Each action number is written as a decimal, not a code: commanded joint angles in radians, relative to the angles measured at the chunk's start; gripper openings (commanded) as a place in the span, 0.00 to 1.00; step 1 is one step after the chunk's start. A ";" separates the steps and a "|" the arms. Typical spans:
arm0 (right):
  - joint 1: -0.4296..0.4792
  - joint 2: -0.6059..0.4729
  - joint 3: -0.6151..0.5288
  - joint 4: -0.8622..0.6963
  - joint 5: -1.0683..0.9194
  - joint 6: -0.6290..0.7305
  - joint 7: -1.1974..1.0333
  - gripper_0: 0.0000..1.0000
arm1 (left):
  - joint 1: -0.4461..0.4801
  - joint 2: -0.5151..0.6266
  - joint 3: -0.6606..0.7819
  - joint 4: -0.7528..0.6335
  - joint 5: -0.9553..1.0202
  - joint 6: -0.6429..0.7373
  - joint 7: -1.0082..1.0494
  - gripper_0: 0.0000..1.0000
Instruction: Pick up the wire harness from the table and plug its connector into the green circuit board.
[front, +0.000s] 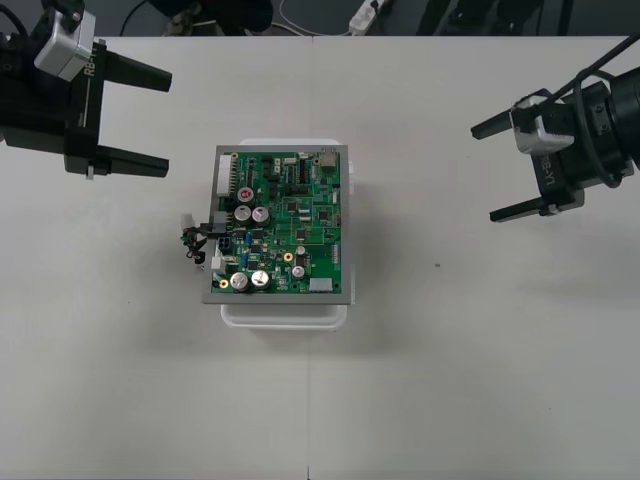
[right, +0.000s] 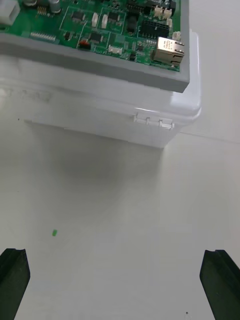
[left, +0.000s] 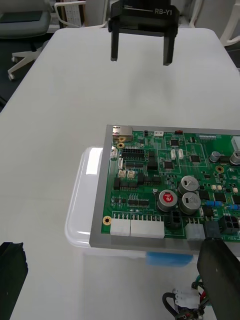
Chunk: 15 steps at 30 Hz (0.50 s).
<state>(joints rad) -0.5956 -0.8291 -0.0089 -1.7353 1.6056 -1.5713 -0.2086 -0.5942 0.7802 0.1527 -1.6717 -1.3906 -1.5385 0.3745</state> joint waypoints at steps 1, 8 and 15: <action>0.010 -0.064 -0.036 0.031 -0.018 0.001 0.043 1.00 | 0.019 -0.009 -0.021 -0.059 -0.004 -0.032 0.006 1.00; 0.008 -0.082 -0.045 0.019 -0.035 0.001 -0.080 1.00 | 0.062 -0.006 -0.022 -0.103 -0.004 -0.032 0.004 1.00; 0.010 -0.102 -0.048 0.002 -0.070 0.001 -0.199 1.00 | 0.105 0.019 -0.025 -0.128 -0.007 -0.032 -0.003 1.00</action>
<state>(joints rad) -0.5933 -0.8692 -0.0220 -1.7057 1.5671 -1.5713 -0.3675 -0.5205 0.7802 0.1416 -1.7588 -1.3932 -1.5390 0.3745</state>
